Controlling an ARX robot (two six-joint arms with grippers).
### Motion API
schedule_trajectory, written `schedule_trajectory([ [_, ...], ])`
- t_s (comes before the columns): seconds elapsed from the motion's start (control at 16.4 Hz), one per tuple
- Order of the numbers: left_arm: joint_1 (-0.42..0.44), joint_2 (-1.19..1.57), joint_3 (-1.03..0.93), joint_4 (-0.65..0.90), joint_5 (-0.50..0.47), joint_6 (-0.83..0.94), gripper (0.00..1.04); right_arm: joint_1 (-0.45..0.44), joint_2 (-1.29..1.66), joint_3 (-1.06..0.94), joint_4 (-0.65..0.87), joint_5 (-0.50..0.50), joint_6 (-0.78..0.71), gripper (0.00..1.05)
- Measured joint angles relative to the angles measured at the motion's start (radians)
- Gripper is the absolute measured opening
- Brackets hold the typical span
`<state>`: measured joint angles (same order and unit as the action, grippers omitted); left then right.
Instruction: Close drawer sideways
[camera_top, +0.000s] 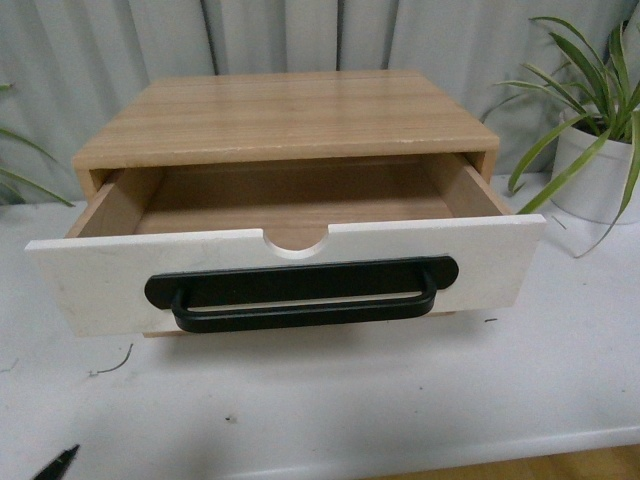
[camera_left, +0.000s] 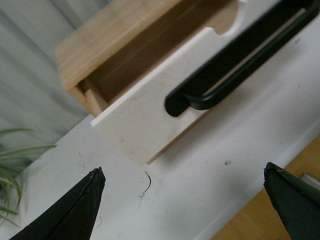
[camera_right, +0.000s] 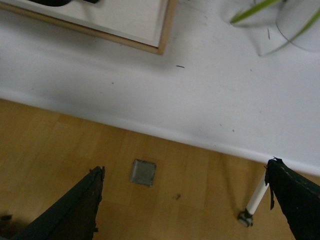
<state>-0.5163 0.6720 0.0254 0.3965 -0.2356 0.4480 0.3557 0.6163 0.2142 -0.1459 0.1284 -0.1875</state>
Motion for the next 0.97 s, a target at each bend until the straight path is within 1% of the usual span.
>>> schedule_trajectory([
  [0.12, 0.008, 0.176, 0.023, 0.072, 0.062, 0.086, 0.98, 0.033, 0.119, 0.053, 0.076, -0.032, -0.085, 0.98],
  [0.3, 0.009, 0.328, 0.083, 0.131, 0.106, 0.162, 0.98, 0.098, 0.31, 0.11, 0.119, -0.068, -0.188, 0.98],
  [0.43, 0.033, 0.415, 0.13, 0.143, 0.135, 0.19, 0.98, 0.122, 0.414, 0.176, 0.164, -0.093, -0.24, 0.98],
  [0.61, 0.051, 0.523, 0.168, 0.181, 0.159, 0.217, 0.98, 0.13, 0.531, 0.238, 0.195, -0.122, -0.279, 0.98],
  [0.79, 0.069, 0.573, 0.199, 0.216, 0.167, 0.225, 0.98, 0.169, 0.641, 0.311, 0.214, -0.128, -0.304, 0.98],
  [0.97, 0.097, 0.642, 0.218, 0.243, 0.182, 0.242, 0.98, 0.181, 0.753, 0.369, 0.252, -0.133, -0.314, 0.98],
])
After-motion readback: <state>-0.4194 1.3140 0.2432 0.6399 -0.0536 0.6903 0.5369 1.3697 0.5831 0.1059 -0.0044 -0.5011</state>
